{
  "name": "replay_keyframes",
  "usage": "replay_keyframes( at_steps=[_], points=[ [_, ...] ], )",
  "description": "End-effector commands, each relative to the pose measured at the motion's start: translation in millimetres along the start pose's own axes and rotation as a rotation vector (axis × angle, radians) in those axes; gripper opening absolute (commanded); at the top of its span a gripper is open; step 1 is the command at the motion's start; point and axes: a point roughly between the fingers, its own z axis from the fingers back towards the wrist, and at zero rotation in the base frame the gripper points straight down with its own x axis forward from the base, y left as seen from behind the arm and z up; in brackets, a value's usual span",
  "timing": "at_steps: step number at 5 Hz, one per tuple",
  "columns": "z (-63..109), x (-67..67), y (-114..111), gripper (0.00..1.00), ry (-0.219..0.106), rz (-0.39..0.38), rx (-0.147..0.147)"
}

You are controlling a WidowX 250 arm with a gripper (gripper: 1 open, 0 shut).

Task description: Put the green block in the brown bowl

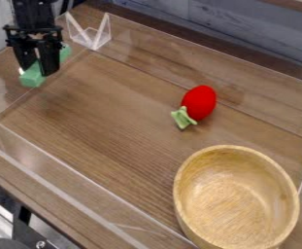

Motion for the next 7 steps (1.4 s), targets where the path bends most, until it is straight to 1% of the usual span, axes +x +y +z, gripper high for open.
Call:
replay_keyframes(
  at_steps=[1, 2, 3, 4, 5, 7],
  points=[
    [56.6, -10.5, -13, 0.00, -0.098, -0.150, 0.074],
    [73.0, -21.8, -58, 0.00, -0.140, -0.139, 0.066],
    [73.4, -33.5, -108, 0.00, -0.139, -0.196, 0.059],
    [67.5, -38.8, -147, 0.00, -0.120, -0.271, 0.061],
    [51.3, -46.3, -192, 0.00, -0.094, -0.331, 0.059],
    [-6.3, -71.0, -269, 0.00, -0.012, -0.607, 0.115]
  ],
)
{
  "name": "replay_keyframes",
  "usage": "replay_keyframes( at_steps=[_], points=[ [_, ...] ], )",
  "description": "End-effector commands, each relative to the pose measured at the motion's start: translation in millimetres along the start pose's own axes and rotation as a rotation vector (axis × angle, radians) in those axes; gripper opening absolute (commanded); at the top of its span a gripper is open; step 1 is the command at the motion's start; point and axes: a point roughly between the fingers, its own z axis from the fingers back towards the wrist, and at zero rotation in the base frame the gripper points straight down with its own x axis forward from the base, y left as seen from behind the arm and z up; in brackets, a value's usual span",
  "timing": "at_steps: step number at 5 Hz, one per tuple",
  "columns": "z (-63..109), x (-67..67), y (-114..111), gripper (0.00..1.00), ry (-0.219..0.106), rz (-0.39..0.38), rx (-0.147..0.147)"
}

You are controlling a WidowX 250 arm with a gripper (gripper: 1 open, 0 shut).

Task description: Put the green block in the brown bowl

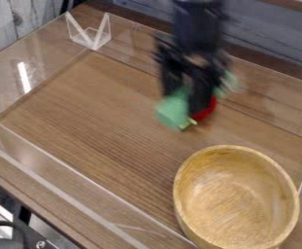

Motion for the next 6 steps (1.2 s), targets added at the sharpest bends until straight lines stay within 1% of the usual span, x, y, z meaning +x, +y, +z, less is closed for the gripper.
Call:
replay_keyframes(
  at_steps=[1, 2, 3, 4, 5, 6],
  points=[
    [-1.5, 15.2, -31, 0.00, -0.040, -0.016, 0.023],
    [-18.7, 25.4, -54, 0.00, -0.032, -0.041, 0.014],
    [-43.4, 18.6, -77, 0.00, -0.028, -0.103, 0.014],
    [-51.2, 14.7, -78, 0.00, -0.079, -0.099, 0.045],
    [-32.7, 9.6, -77, 0.00, -0.126, -0.022, 0.075],
    [-22.0, 5.2, -66, 0.00, -0.174, 0.020, 0.106]
  ],
)
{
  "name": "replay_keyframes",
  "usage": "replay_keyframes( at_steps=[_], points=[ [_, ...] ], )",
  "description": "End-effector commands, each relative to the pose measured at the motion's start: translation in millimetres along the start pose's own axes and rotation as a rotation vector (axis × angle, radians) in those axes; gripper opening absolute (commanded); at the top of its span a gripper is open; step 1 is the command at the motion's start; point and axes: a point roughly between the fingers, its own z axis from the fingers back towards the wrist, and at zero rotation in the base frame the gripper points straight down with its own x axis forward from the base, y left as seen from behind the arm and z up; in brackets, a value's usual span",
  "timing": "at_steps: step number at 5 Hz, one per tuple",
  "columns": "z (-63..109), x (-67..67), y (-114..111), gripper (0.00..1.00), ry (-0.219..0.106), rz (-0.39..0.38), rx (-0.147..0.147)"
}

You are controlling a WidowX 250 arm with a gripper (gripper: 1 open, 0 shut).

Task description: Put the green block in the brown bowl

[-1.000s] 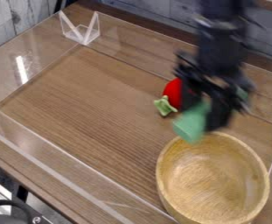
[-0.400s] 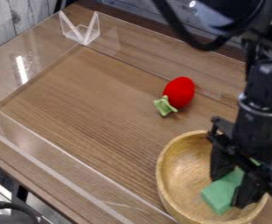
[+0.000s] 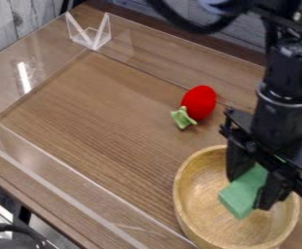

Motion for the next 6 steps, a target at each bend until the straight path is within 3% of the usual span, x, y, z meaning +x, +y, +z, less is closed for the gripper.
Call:
replay_keyframes(
  at_steps=[1, 3, 5, 6],
  points=[
    [7.4, -1.7, 16, 0.00, -0.075, -0.001, 0.015],
    [-5.0, 3.0, 36, 0.00, -0.155, -0.052, 0.047],
    [-7.5, 3.8, 31, 0.00, -0.187, -0.186, 0.058],
    [-6.3, 12.0, 35, 0.00, -0.202, -0.228, 0.069]
  ],
)
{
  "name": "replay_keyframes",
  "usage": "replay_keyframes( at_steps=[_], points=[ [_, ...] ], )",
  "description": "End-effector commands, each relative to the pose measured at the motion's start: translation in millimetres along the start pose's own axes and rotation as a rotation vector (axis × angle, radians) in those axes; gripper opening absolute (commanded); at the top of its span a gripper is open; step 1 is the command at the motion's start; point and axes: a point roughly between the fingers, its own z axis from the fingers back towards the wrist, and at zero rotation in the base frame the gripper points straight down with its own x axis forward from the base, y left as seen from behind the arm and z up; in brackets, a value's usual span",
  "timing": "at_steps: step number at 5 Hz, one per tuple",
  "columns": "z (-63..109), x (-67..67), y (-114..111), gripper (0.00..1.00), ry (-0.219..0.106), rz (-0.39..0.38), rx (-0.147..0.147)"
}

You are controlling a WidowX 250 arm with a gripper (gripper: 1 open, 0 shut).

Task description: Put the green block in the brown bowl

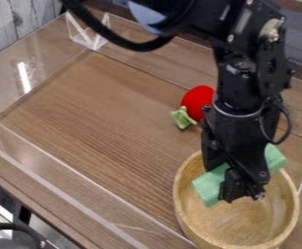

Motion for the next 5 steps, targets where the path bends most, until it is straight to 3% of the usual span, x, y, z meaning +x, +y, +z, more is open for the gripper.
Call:
replay_keyframes(
  at_steps=[1, 2, 4, 5],
  points=[
    [13.0, 17.3, 10.8, 0.00, -0.066, -0.041, 0.026],
    [10.6, 19.3, 3.1, 1.00, -0.066, -0.093, 0.015],
    [11.4, 19.2, 4.6, 1.00, -0.071, 0.090, 0.043],
    [10.2, 20.5, 11.0, 1.00, -0.069, 0.053, 0.036]
  ],
)
